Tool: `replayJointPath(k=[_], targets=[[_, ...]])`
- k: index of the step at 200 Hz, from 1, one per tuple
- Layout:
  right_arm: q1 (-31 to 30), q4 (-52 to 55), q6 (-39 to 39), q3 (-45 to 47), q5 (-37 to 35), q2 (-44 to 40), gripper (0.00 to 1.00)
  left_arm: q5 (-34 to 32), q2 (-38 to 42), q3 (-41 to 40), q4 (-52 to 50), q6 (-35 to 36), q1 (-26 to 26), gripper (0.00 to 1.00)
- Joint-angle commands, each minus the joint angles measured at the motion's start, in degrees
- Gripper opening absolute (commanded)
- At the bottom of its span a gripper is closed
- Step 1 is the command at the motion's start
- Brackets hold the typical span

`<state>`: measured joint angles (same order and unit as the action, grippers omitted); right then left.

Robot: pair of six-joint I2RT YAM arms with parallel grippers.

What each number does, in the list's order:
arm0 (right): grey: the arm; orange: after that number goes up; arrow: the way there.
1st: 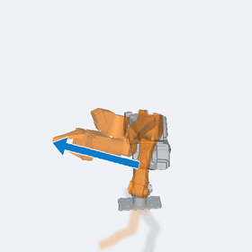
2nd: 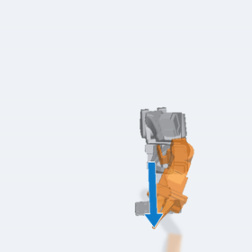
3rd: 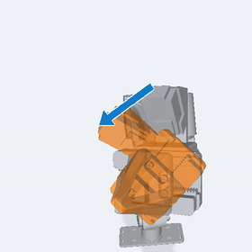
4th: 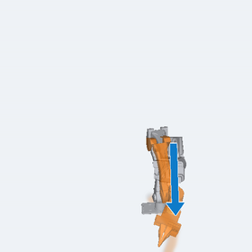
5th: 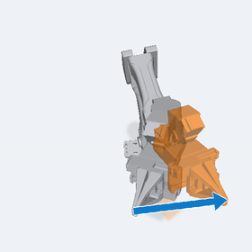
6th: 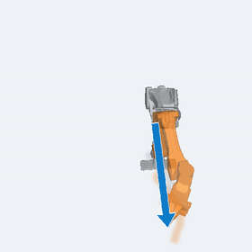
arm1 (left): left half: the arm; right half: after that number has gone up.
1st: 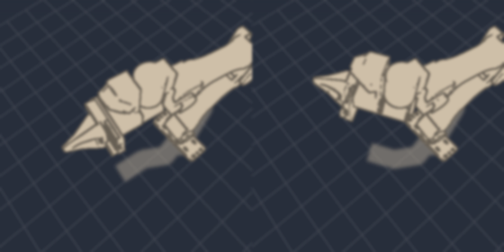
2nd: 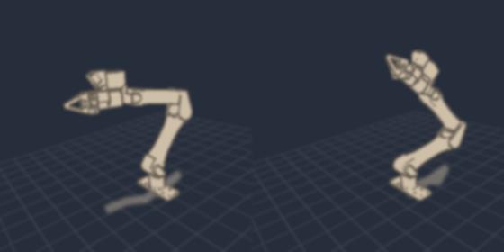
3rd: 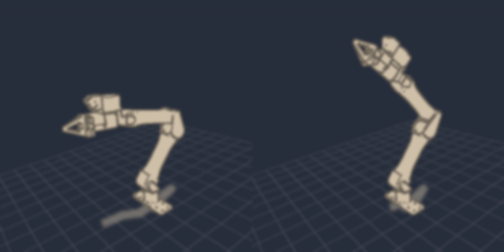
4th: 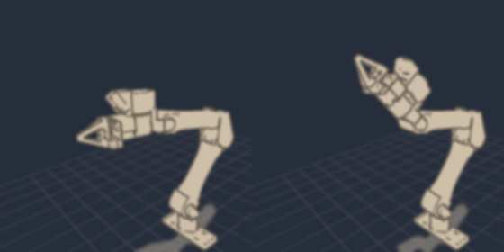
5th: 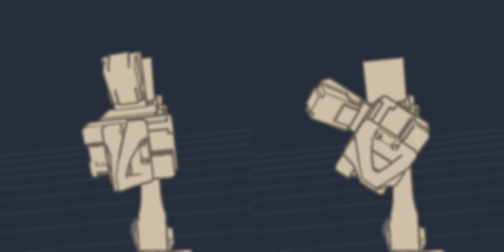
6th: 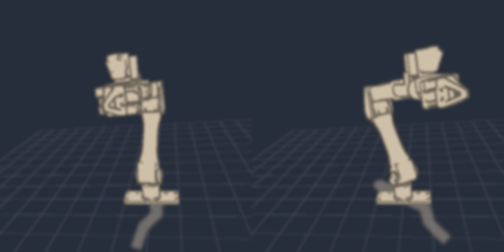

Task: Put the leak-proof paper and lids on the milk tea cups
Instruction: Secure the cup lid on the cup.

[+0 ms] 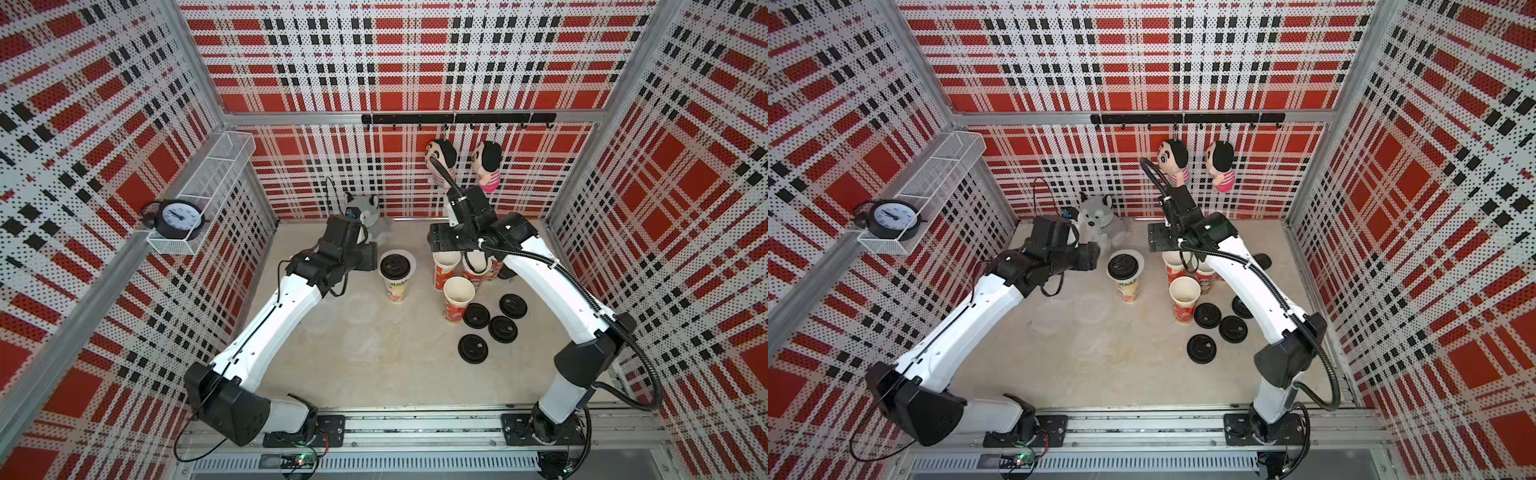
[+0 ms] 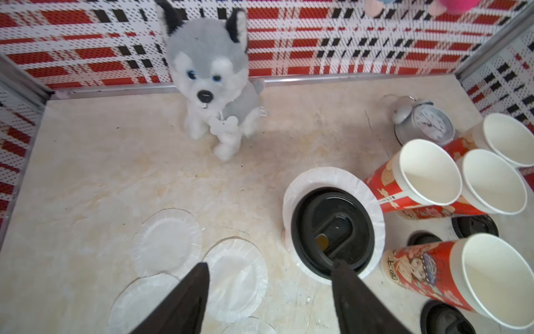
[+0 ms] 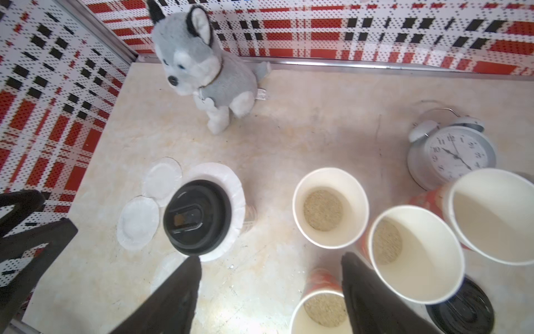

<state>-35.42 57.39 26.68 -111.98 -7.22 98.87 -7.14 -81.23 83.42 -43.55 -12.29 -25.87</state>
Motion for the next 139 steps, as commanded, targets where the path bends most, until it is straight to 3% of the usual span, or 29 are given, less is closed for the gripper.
replayJointPath(k=[1, 75, 139], targets=[[-1.07, -1.07, 0.37, 3.41, -0.52, 0.36, 0.77, 2.89, -2.94, 2.63, -7.25, 2.64, -1.38, 0.69], [-1.28, -3.34, -0.25, 5.63, 3.96, 1.31, 0.70, 3.26, -9.73, 5.71, -7.82, 2.09, -3.78, 0.63], [-2.07, -2.73, -0.84, 5.72, 3.51, 2.20, 0.71, 2.32, -13.42, 7.47, -4.39, 1.02, -2.86, 0.61]])
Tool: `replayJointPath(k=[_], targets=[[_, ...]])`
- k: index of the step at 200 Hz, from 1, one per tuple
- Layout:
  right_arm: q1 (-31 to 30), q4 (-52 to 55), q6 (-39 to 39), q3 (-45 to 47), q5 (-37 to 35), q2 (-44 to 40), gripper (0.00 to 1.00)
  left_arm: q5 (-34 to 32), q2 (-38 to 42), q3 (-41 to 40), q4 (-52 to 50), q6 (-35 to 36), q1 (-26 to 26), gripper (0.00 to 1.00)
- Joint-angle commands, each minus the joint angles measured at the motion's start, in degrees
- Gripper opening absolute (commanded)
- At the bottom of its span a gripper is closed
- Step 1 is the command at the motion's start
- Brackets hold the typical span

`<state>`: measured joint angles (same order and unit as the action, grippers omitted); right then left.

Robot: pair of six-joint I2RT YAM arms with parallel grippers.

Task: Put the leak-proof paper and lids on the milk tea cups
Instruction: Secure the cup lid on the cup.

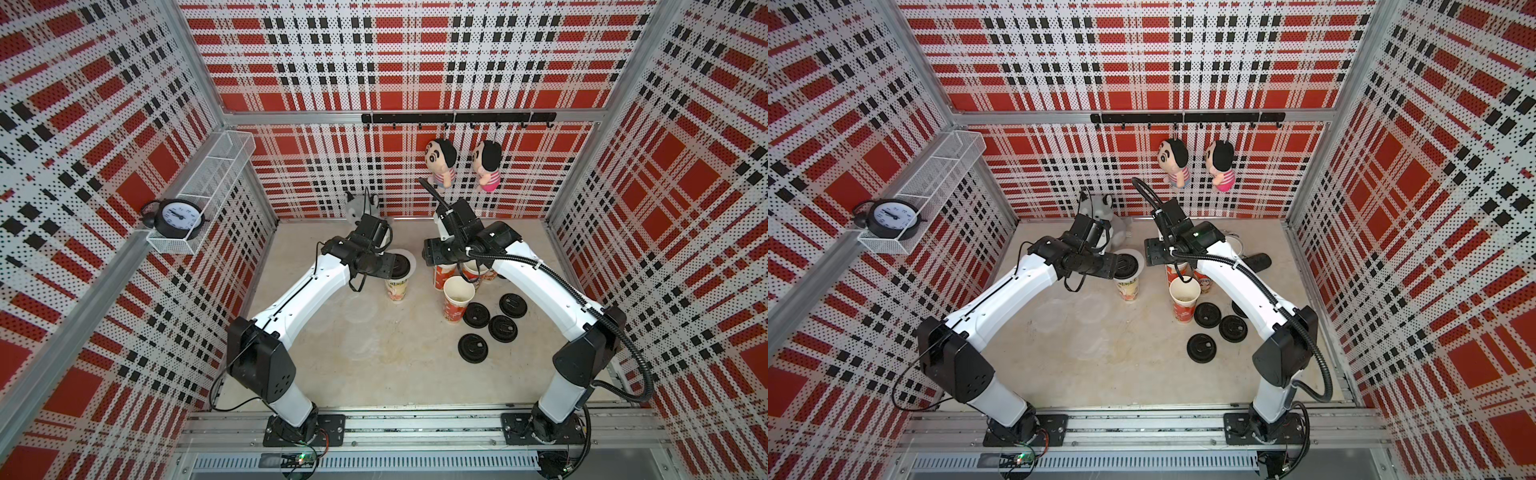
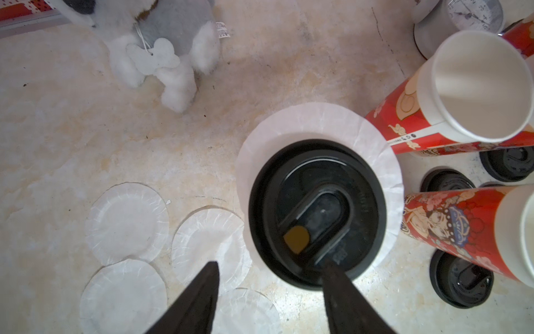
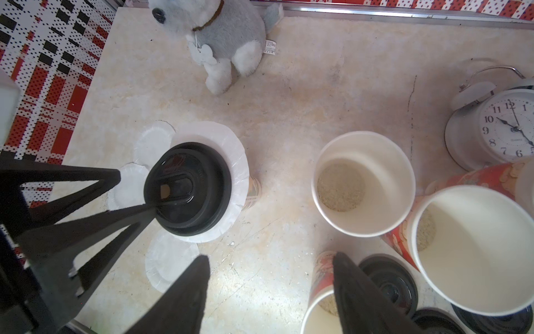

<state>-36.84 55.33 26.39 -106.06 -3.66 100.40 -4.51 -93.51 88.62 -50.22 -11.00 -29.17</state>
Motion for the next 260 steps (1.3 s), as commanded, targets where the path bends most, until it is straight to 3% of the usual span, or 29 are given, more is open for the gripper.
replayJointPath(k=[1, 127, 260], targets=[[-0.63, -0.67, -0.56, -0.25, -0.04, 0.67, 0.71, -0.31, -1.14, 2.31, 2.34, -0.30, 0.48, 0.61], [-0.69, -0.67, -0.55, -0.10, -0.30, 1.38, 0.72, -0.04, -3.29, 2.88, 4.04, 0.19, 1.29, 0.60], [-0.89, -1.20, -0.42, -0.31, 0.67, 3.04, 0.72, 0.06, -2.88, -2.63, 6.34, 0.02, 1.55, 0.59]])
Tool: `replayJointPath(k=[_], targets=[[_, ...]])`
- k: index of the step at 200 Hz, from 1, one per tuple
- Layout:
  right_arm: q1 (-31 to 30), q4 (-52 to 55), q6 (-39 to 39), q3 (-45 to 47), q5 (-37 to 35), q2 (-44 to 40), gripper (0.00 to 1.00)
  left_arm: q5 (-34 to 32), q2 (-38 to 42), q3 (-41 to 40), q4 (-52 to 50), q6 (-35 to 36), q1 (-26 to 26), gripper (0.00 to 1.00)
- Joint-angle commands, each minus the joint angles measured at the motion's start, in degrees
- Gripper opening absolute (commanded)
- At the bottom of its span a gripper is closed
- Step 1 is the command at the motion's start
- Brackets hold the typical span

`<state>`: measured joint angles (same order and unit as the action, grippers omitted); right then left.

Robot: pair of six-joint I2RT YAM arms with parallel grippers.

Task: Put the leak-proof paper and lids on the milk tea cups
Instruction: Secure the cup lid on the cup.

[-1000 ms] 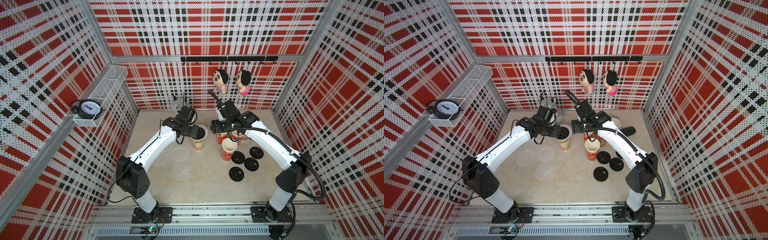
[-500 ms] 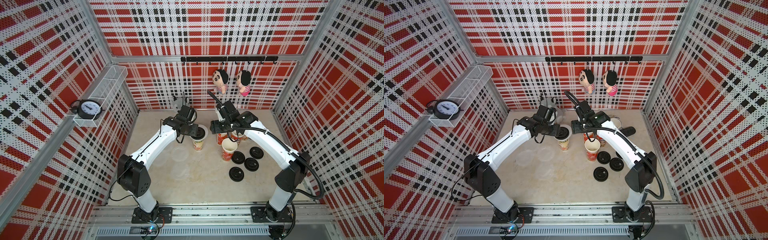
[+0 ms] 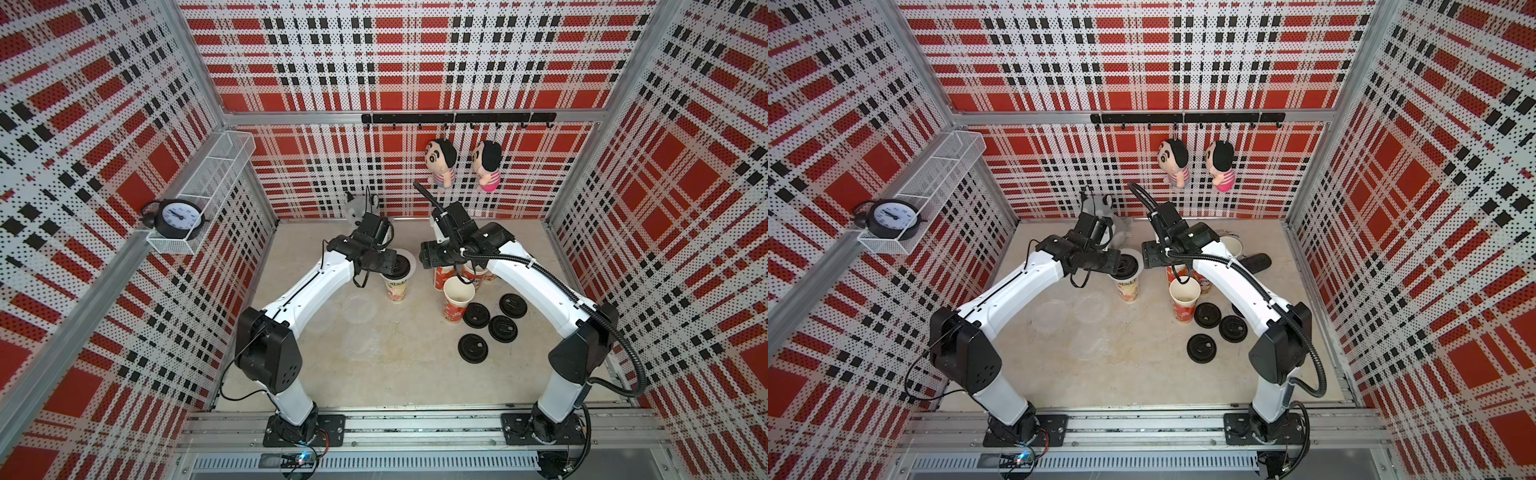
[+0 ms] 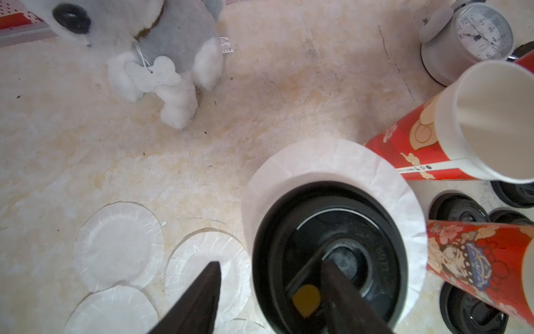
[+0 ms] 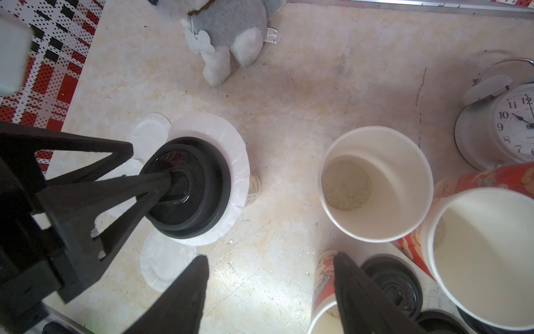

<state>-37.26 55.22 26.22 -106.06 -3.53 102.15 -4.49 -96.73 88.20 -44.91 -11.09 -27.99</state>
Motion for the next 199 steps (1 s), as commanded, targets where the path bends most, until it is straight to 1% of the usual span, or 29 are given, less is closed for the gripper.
replayJointPath(k=[1, 43, 91, 135, 199], targets=[[-0.46, -1.09, -0.22, -0.30, 0.54, 1.29, 0.72, 0.07, 0.32, -2.32, 1.04, 0.15, 0.33, 0.59], [-0.97, -1.35, 0.01, -1.04, 0.98, 2.71, 0.72, -0.51, 0.38, -3.78, 1.42, -0.19, 0.47, 0.59], [-1.97, -1.27, 0.64, -3.89, 1.06, 6.59, 0.71, -1.44, 0.94, -5.20, 1.40, -0.50, 0.39, 0.58], [-2.38, -1.34, 1.80, -6.05, 0.89, 9.90, 0.63, -1.71, 1.52, -6.62, 1.49, -0.63, 0.39, 0.58], [-2.38, -2.11, 2.68, -5.36, 0.79, 11.32, 0.57, -1.59, 1.62, -7.47, 1.84, -0.73, 0.29, 0.58]])
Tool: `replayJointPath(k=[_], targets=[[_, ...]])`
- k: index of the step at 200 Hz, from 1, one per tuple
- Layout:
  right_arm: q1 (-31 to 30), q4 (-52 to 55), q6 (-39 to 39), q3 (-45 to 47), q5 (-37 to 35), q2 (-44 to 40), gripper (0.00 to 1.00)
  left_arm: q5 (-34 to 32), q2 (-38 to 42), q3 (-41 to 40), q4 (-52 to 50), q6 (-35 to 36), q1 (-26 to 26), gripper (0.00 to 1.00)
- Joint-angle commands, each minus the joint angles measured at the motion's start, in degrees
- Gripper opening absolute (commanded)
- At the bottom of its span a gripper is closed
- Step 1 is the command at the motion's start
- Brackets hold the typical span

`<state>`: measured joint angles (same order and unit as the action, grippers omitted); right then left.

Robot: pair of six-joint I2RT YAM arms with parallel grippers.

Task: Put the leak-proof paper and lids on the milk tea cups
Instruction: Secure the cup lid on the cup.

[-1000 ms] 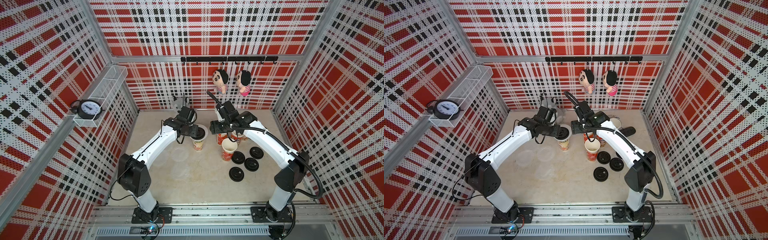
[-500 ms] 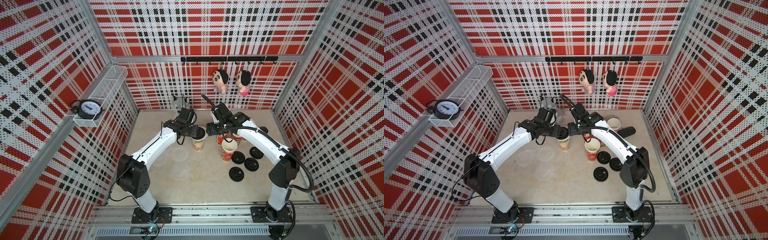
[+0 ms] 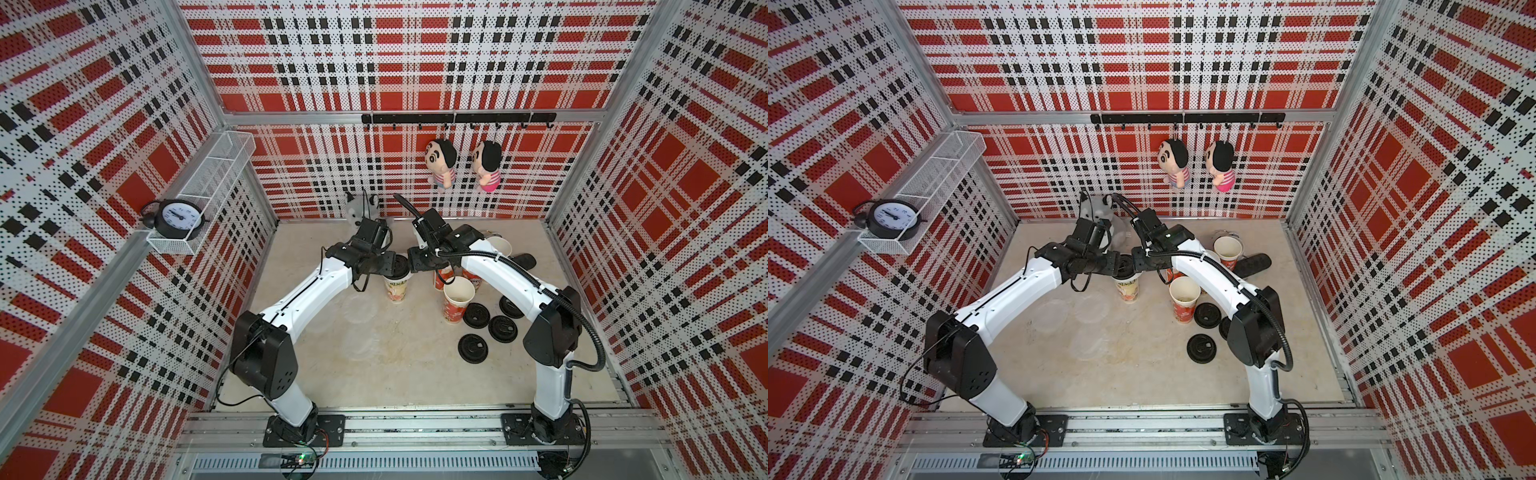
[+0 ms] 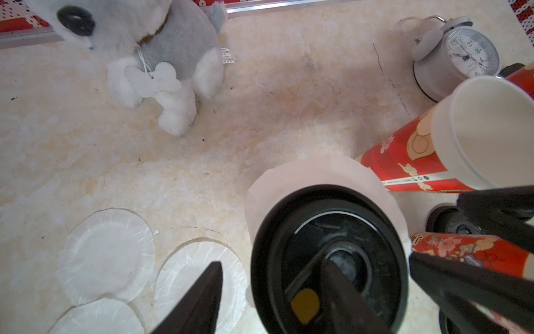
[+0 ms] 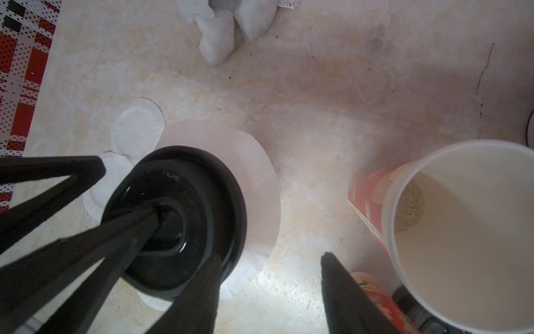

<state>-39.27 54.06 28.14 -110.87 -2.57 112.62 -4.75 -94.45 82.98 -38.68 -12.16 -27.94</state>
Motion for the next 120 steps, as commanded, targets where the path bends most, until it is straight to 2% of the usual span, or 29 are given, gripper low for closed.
replayJointPath(k=[1, 58, 120], targets=[[-0.37, -0.97, 0.77, -0.52, -0.16, 0.85, 0.57, -1.32, -0.69, -2.32, -4.39, 0.32, 0.25, 0.58], [-0.38, -1.59, 1.13, -0.23, 0.54, 1.99, 0.56, -1.13, -0.64, -2.98, -3.96, 0.31, 0.25, 0.57], [-0.39, -4.05, 2.77, 4.83, 0.85, 1.38, 0.56, -0.87, -0.92, -3.52, -3.78, 0.48, 0.24, 0.57]])
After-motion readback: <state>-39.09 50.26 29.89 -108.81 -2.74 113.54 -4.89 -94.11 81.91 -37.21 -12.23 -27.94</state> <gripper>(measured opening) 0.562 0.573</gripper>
